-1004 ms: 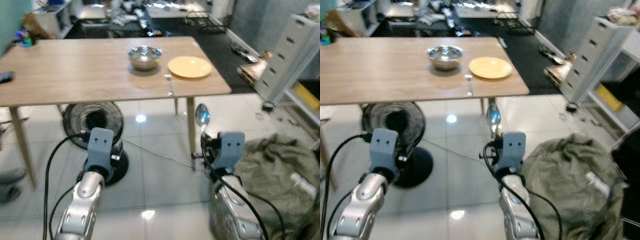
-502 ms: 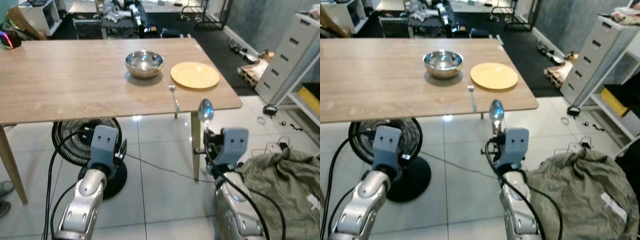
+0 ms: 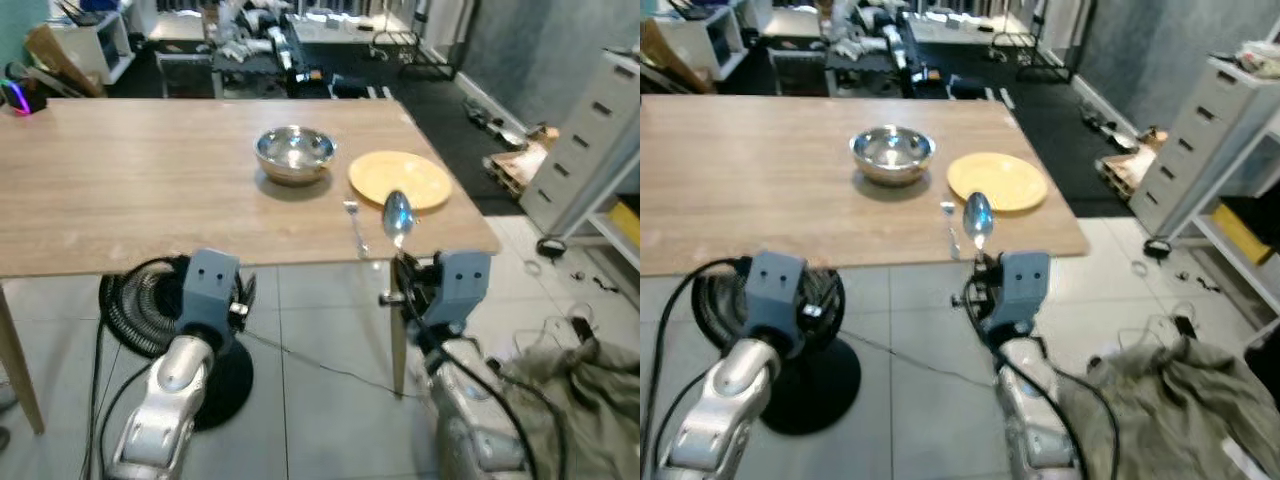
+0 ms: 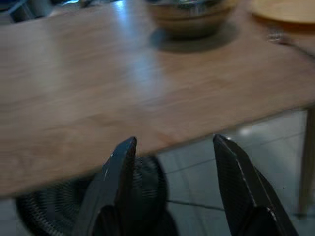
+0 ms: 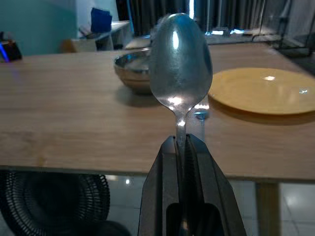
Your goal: Setting the table
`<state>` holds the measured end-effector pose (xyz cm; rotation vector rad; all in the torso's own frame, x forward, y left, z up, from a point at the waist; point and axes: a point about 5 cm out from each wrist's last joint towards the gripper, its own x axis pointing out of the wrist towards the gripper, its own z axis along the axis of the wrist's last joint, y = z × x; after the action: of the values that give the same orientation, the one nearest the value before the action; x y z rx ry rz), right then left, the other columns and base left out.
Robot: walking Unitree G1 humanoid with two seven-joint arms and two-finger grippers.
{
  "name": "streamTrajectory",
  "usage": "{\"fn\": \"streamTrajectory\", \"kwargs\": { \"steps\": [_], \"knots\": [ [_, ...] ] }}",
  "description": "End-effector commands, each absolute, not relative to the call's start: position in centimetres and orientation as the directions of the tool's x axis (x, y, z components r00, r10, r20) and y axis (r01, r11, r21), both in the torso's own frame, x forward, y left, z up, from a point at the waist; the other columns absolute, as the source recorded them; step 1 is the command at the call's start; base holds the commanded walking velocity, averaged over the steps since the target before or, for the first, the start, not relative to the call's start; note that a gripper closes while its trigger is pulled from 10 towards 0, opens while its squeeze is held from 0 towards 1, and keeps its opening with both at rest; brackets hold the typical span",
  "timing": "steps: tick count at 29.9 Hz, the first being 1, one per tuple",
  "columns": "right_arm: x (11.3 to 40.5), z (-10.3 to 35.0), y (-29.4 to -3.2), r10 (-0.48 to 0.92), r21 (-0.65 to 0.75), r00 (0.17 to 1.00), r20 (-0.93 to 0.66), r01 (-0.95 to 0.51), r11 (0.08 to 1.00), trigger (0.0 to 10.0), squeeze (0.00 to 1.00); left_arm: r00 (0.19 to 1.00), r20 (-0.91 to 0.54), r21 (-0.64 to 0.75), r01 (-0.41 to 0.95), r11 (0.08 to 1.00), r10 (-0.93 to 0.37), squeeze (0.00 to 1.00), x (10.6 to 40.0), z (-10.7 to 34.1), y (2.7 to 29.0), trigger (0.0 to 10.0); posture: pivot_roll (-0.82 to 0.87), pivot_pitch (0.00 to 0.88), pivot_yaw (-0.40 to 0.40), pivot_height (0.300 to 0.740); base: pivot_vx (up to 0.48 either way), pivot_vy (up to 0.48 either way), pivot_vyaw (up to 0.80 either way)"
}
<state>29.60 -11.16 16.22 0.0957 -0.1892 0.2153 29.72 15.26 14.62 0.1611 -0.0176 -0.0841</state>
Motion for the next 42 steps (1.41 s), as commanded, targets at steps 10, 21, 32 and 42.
{"fn": "streamTrajectory", "kwargs": {
  "steps": [10,21,32,42],
  "knots": [
    [29.3,15.6,-12.5,0.156,0.077,0.974,0.165,-0.171,0.982,10.0,0.0,0.994,-0.007,0.159,0.111,0.981,-0.111,0.05,29.6,14.2,14.5,10.0,-0.03,0.021,0.051,0.74,0.444,0.0,0.0],
    [29.3,15.4,-12.7,0.152,0.072,0.976,0.157,-0.165,0.984,10.0,0.0,0.992,-0.016,0.168,0.126,0.978,-0.125,0.0,29.4,14.1,14.3,10.0,-0.02,0.022,0.048,0.74,0.311,0.0,0.0],
    [29.3,15.3,-12.8,0.15,0.069,0.977,0.151,-0.162,0.984,10.0,0.0,0.988,-0.013,0.136,0.152,0.979,-0.152,0.0,29.2,14.3,14.0,10.0,-0.02,0.022,0.047,0.74,0.0,0.0,0.0],
    [29.4,14.6,-12.9,0.141,0.03,0.986,0.093,-0.144,0.989,10.0,0.0,0.982,-0.037,0.115,0.191,0.975,-0.188,0.0,29.1,14.5,14.0,10.0,-0.02,0.024,0.045,0.74,0.0,0.0,0.0]
  ]
}}
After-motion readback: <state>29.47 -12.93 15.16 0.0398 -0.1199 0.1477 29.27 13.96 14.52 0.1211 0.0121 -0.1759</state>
